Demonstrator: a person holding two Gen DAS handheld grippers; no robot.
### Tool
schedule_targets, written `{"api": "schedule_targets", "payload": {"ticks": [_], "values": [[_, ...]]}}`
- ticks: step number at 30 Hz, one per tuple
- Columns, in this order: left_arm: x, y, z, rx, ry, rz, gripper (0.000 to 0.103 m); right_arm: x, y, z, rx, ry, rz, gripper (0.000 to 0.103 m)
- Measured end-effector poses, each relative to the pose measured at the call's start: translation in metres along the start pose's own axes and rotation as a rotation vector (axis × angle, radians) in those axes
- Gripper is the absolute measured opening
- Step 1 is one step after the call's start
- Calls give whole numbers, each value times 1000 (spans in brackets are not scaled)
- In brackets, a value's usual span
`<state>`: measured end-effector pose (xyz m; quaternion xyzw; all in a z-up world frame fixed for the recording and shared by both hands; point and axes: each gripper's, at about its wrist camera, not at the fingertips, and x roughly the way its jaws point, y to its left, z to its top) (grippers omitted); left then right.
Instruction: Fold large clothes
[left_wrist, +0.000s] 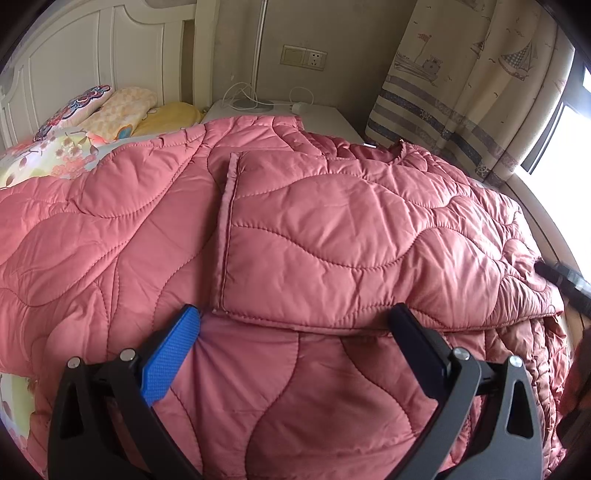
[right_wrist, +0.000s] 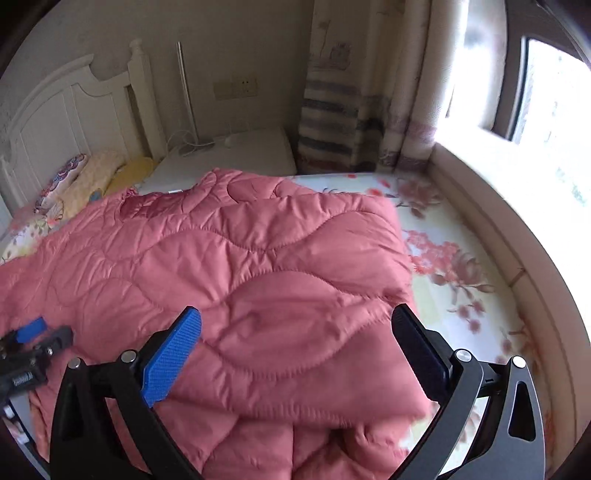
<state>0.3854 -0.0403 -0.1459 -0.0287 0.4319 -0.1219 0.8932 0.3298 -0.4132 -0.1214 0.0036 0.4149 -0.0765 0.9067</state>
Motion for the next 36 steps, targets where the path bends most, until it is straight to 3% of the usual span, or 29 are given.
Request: {"api": "schedule_targets", "payload": {"ticks": [1, 5, 7, 10, 12, 13, 20, 23, 26, 29, 33, 36], "values": [[0, 0, 0, 0, 0, 0, 101, 16, 4, -10, -33, 48, -9, 99], [-1, 1, 0, -3, -2, -3, 101, 12, -5, -13, 6, 30, 28, 99], [-3, 2, -1, -9, -6, -4, 101, -4, -2, -17, 13, 21, -4, 99], [-6, 4, -4, -9, -7, 12, 101, -35, 9, -34, -1, -45, 62, 99], [-8, 4, -5, -11, -7, 15, 101, -22, 17, -46, -64, -8, 21, 99], [-8, 3, -5, -12, -8, 15, 101, -10, 21, -50, -88, 54, 3, 99], [-22, -6, -25, 20, 15, 82, 101, -18, 16, -58, -81, 37, 22, 99], [-48, 3, -36, 17, -16, 60, 101, -18, 5, -59, -65, 40, 56, 99], [-100, 46, -54, -138, -120, -30, 101, -20, -2, -60, -46, 37, 77, 99], [-156, 125, -86, -409, -265, -115, 101, -26, 0, -64, -40, 30, 76, 99], [-208, 257, -137, -851, -398, -47, 101, -25, -1, -63, -43, 30, 73, 99], [-227, 330, -163, -1065, -451, 21, 101, -25, 1, -64, -44, 31, 73, 99]]}}
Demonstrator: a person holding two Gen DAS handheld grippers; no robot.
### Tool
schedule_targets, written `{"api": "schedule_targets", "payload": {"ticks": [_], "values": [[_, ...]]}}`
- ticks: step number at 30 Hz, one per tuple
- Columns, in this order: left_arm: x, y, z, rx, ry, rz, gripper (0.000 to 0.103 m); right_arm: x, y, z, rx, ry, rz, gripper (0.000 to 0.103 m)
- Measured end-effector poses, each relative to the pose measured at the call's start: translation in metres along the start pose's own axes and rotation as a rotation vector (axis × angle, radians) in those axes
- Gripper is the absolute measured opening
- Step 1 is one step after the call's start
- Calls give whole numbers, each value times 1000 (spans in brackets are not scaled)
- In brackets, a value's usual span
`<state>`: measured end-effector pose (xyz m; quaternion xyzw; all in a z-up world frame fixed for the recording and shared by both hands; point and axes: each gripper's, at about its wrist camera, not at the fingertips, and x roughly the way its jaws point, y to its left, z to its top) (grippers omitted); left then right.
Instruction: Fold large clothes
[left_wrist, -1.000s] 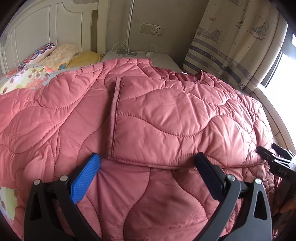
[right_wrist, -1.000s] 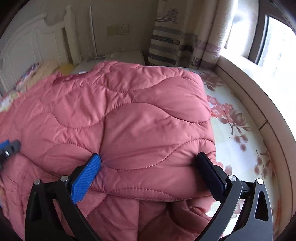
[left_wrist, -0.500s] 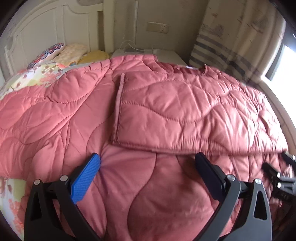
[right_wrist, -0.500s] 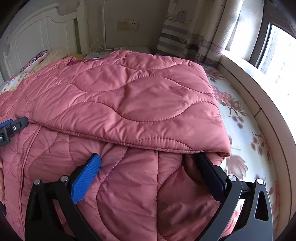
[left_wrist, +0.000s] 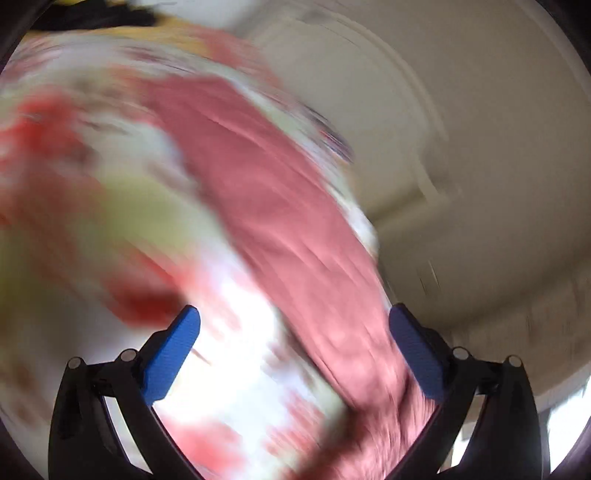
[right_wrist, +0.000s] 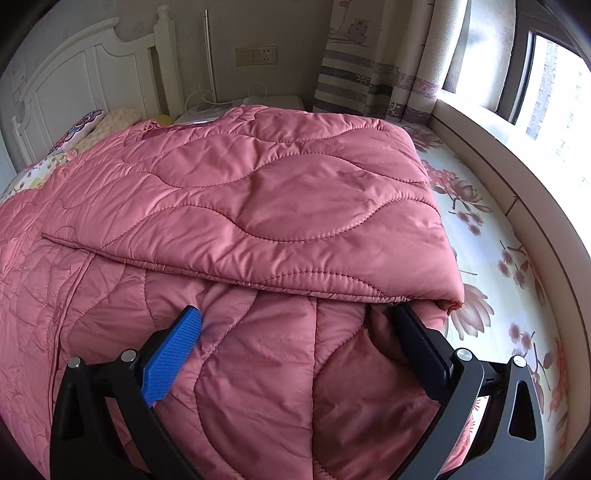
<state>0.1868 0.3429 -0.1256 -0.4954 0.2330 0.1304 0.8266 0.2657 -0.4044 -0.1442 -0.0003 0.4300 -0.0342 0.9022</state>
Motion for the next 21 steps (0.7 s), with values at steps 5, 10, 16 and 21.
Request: {"api": "schedule_targets", "payload": {"ticks": [5, 10, 16, 21], "values": [[25, 2, 55, 30, -19, 49, 99, 1, 0, 0, 6, 3, 9, 99], [52, -19, 84, -27, -21, -4, 9, 1, 0, 0, 8, 2, 10, 99], [12, -170, 33, 247, -112, -267, 9, -2, -3, -1, 29, -15, 33, 99], [-8, -316, -103, 690, 2, -536, 15, -3, -6, -2, 49, -22, 55, 99]]}}
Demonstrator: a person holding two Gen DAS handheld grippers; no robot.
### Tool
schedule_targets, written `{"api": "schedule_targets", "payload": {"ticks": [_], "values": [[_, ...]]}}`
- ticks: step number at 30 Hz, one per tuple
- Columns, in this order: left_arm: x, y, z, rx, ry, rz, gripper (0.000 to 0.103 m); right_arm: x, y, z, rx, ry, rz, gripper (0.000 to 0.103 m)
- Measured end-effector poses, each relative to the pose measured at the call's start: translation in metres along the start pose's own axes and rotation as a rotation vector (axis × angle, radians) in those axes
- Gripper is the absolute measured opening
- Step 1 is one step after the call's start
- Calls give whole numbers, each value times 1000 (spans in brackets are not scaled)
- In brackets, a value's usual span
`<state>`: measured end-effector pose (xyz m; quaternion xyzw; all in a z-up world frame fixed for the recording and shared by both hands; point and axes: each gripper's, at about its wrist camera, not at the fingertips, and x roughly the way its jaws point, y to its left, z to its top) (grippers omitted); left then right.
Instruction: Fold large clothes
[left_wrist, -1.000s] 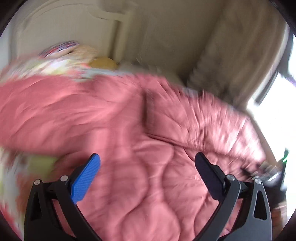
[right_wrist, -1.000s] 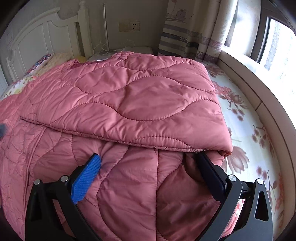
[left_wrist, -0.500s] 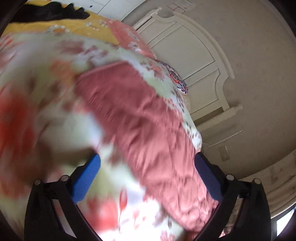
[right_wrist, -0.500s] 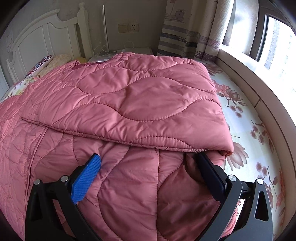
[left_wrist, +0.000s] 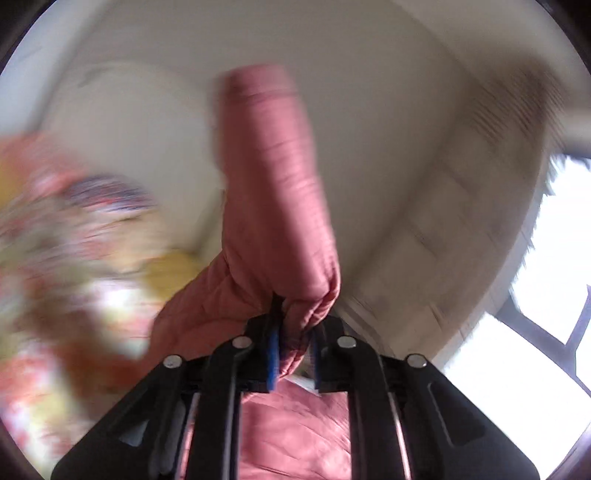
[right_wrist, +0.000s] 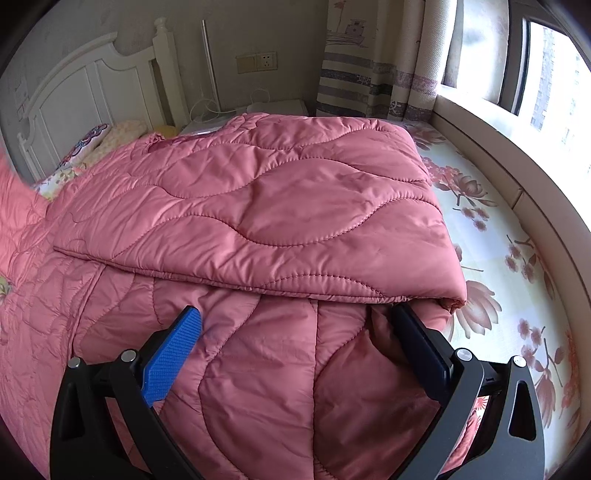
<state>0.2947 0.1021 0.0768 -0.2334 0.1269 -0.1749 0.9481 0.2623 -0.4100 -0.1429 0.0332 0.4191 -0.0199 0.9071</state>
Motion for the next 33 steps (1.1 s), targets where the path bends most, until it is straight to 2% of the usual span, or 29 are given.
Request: {"api": "schedule_targets", "payload": {"ticks": [2, 3, 5, 6, 9, 11, 12, 14, 15, 16, 18, 19, 21, 22, 24, 26, 29, 31, 33], "values": [[30, -46, -33, 79, 81, -78, 17, 0, 0, 0, 2, -1, 2, 99], [53, -68, -59, 110, 149, -111, 17, 0, 0, 0, 3, -2, 3, 99], [90, -91, -102, 129, 270, -149, 17, -1, 0, 0, 7, -4, 9, 99], [116, -102, -137, 157, 374, -155, 17, -1, -2, 0, 8, -5, 12, 99], [152, -108, -208, 248, 578, -115, 24, -1, -2, 0, 14, -6, 19, 99], [163, -101, -235, 270, 671, -86, 25, -1, -3, -1, 18, -7, 25, 99], [159, -94, -239, 256, 698, -90, 28, -1, -4, -1, 21, -8, 31, 99], [141, -82, -223, 243, 689, -132, 48, -1, -5, -1, 29, -10, 42, 99], [123, -77, -201, 244, 632, -165, 76, -1, -6, -1, 32, -11, 47, 99], [107, -73, -186, 247, 563, -177, 99, -2, -7, -1, 35, -13, 53, 99], [54, -53, -150, 259, 354, -164, 101, -3, -8, -1, 43, -19, 63, 99], [40, -46, -142, 260, 316, -138, 101, -4, -10, -1, 48, -24, 70, 99], [14, -10, -134, 227, 266, 16, 101, -8, -14, -1, 73, -44, 97, 99], [7, 14, -138, 185, 270, 112, 101, -12, -18, -2, 95, -66, 122, 99], [1, 51, -146, 99, 312, 200, 101, -23, -25, -4, 132, -121, 181, 99], [-8, 79, -165, 46, 352, 265, 100, -36, -30, -5, 172, -173, 278, 99], [-14, 106, -184, 2, 384, 327, 100, -40, -24, 3, 163, -177, 334, 97], [-11, 120, -184, -38, 405, 317, 100, -36, -15, 12, 155, -155, 343, 92], [-8, 121, -183, -36, 400, 330, 100, -28, -9, 22, 167, -134, 375, 88]]}}
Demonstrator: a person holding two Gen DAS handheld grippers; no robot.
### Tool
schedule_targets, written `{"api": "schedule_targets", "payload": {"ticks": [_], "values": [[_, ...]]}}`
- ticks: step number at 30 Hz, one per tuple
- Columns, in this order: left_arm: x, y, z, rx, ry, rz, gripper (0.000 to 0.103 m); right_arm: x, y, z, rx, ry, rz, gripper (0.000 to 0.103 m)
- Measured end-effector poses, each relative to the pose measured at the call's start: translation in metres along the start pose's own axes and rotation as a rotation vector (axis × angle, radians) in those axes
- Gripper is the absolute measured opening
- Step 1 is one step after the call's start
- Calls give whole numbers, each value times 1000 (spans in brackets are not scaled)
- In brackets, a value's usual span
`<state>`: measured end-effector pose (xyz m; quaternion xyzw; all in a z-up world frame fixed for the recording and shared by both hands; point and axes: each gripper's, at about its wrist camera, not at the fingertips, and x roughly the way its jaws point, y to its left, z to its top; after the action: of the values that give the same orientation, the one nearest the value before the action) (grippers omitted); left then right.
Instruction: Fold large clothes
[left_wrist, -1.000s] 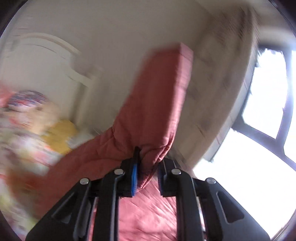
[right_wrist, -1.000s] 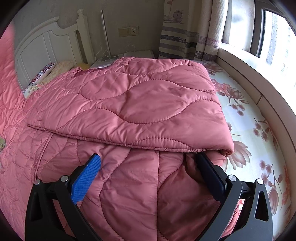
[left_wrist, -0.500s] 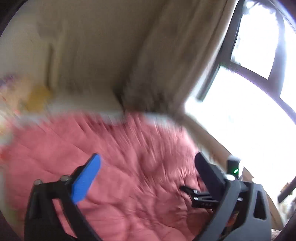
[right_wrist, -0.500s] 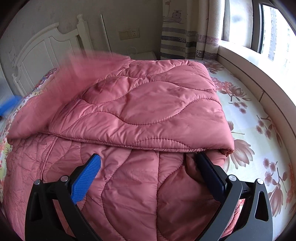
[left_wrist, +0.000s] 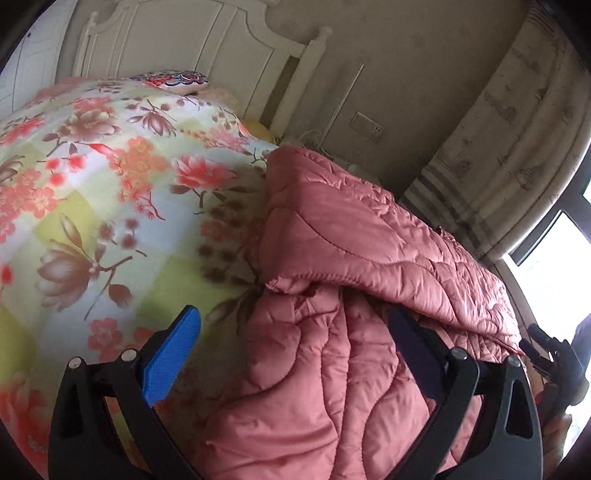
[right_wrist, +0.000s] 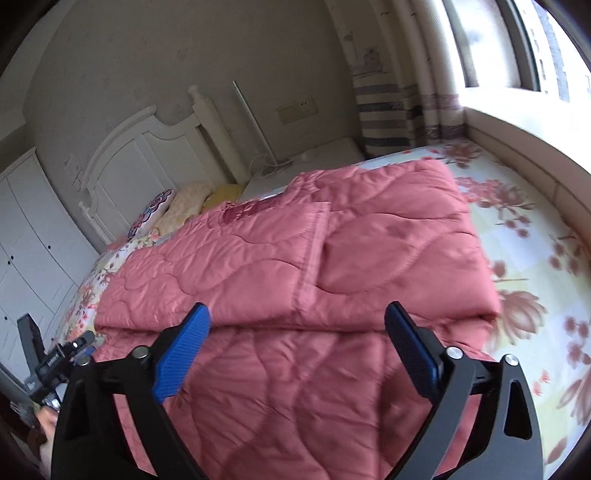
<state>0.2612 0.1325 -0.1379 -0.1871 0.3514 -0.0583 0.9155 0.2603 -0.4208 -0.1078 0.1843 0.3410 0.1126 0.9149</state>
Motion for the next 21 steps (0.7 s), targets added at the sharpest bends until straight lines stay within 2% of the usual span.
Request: {"api": "schedule_targets", "payload": {"ticks": [3, 4, 5, 6, 7, 8, 9, 11, 14, 16, 17, 18, 19, 20, 21], "values": [[-1, -4, -5, 29, 10, 14, 101, 32, 2, 9, 65, 110, 4, 85], [-3, -8, -6, 27, 6, 15, 101, 43, 1, 11, 106, 143, 13, 77], [-3, -7, -6, 19, 6, 15, 101, 48, 2, 10, 124, 149, 33, 59], [-1, -8, -5, 10, 9, 15, 101, 50, 4, 12, 130, 138, 43, 48], [-1, -5, -5, -4, 14, 16, 101, 47, 7, 14, 127, 109, 29, 30], [-3, -3, -3, -19, 17, 16, 101, 40, 10, 18, 113, 61, 20, 21], [-3, 0, -3, -39, 21, 16, 101, 32, 13, 21, 102, 17, 15, 20], [-1, 3, -2, -57, 27, 18, 101, 24, 14, 25, 86, -17, -24, 19], [2, -1, -1, -39, 43, 27, 101, 30, 8, 23, 70, 42, -101, 19], [3, -5, -2, -20, 49, 34, 101, 33, -1, 19, 82, 71, -241, 22], [4, -6, -2, -18, 51, 35, 101, 29, 1, 18, 77, 64, -275, 28], [4, -5, -2, -20, 54, 36, 101, 21, 1, 15, 76, 43, -283, 31], [5, -4, -2, -24, 56, 36, 101, 12, 5, 15, 69, 8, -284, 39], [6, -4, -2, -29, 61, 37, 101, 2, 15, 17, 39, -37, -282, 57], [7, -3, -2, -31, 65, 39, 101, -5, 28, 18, -2, -72, -281, 67]]}}
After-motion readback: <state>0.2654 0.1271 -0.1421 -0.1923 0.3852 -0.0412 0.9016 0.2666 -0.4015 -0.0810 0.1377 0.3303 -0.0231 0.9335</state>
